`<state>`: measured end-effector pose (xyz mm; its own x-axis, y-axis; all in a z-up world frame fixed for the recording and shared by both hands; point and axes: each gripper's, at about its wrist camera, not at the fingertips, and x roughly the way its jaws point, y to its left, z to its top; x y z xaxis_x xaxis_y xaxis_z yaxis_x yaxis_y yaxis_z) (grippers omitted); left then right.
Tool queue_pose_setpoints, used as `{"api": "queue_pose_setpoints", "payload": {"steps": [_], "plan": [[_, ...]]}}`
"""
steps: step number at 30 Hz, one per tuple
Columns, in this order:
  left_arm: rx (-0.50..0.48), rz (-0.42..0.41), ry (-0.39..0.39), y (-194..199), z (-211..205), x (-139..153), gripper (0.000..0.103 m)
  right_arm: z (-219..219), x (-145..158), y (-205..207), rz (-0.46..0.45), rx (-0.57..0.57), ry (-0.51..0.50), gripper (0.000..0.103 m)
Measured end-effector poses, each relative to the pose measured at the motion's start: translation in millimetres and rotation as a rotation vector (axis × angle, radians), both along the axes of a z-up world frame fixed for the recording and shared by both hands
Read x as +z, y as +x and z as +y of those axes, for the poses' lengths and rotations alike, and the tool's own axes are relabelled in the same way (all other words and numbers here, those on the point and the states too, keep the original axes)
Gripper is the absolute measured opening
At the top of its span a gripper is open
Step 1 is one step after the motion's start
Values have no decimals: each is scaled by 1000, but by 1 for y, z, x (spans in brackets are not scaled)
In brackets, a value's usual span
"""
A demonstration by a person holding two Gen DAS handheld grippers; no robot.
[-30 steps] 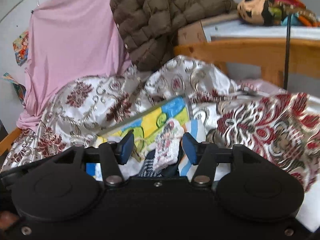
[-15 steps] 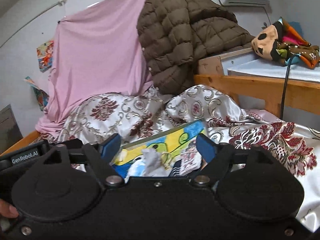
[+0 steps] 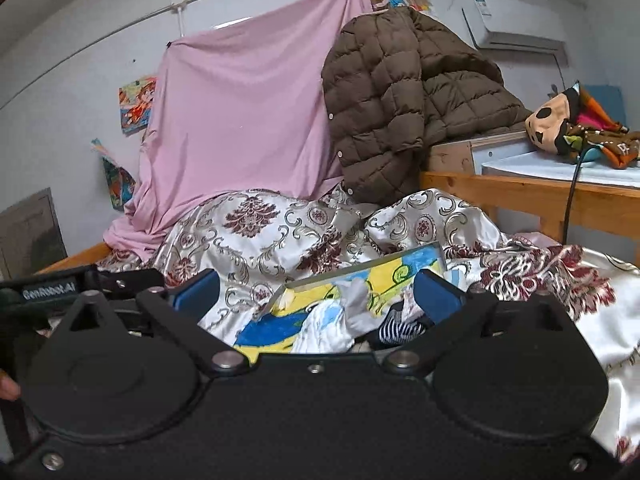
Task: Organize soft objects
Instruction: 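Move both tools back over the remaining pile of items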
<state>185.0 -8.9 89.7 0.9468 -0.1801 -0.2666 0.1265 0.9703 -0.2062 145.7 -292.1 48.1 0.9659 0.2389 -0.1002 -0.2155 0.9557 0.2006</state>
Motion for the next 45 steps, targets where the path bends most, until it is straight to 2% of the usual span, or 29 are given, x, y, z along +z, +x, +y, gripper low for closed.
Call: {"api": "queue_pose_setpoints", "payload": {"steps": [11, 26, 32, 45], "plan": [[59, 130, 29, -50, 44, -19, 102, 44, -13, -55, 4, 12, -68, 102], [106, 345, 88, -78, 72, -62, 102, 89, -44, -97, 177, 72, -176, 102], [102, 403, 102, -78, 73, -74, 102, 99, -56, -94, 231, 81, -206, 102], [105, 493, 78, -72, 75, -87, 102, 104, -74, -70, 310, 102, -228, 102]]}}
